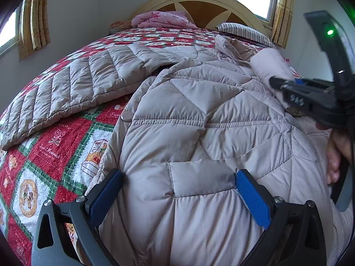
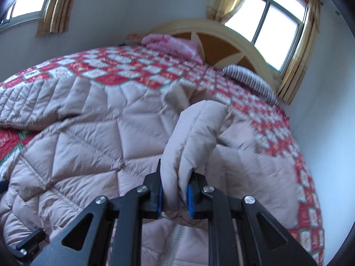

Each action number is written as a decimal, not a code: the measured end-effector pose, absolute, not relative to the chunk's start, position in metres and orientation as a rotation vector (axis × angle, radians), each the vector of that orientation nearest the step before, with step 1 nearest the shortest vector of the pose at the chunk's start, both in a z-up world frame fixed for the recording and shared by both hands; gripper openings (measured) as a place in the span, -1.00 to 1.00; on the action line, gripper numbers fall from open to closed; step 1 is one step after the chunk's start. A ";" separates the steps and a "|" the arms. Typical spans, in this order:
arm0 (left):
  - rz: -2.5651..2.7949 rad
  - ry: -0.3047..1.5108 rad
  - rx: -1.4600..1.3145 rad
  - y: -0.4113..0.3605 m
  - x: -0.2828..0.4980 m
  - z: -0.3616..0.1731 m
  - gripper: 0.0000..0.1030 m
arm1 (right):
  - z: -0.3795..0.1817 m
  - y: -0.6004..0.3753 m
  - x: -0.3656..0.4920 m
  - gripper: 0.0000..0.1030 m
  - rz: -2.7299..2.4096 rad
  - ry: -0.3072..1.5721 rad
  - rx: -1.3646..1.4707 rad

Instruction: Fold large clothes

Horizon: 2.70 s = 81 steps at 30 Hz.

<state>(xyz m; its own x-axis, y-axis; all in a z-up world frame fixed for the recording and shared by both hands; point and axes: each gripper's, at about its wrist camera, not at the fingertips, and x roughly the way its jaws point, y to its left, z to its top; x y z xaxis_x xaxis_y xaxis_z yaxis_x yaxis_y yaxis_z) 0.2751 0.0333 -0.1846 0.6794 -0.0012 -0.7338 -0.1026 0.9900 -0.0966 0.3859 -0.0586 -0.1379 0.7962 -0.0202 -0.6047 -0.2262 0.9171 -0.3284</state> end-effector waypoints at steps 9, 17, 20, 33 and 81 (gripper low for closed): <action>0.063 0.825 -0.122 0.031 0.277 -0.186 0.98 | -0.136 -0.071 0.374 0.40 0.202 0.706 -0.294; 0.061 0.850 -0.102 0.029 0.280 -0.180 0.98 | -0.067 -0.127 0.340 0.49 0.222 0.578 -0.135; 0.012 0.866 -0.077 0.026 0.279 -0.158 0.98 | -0.066 -0.171 0.357 0.49 0.019 0.580 -0.123; -0.025 0.718 0.110 -0.055 0.389 -0.109 0.98 | -0.179 -0.256 0.407 0.50 -0.193 0.894 0.014; 0.084 0.801 0.002 -0.045 0.428 -0.192 0.98 | -0.162 -0.215 0.397 0.60 0.011 0.819 0.139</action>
<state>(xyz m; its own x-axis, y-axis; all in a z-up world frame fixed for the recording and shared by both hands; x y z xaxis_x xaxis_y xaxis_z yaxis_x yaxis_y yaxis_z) 0.4279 -0.0449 -0.1918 0.6925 0.0764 -0.7173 -0.0749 0.9966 0.0338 0.3968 -0.2150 -0.1619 0.6835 0.0631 -0.7272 0.0441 0.9909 0.1274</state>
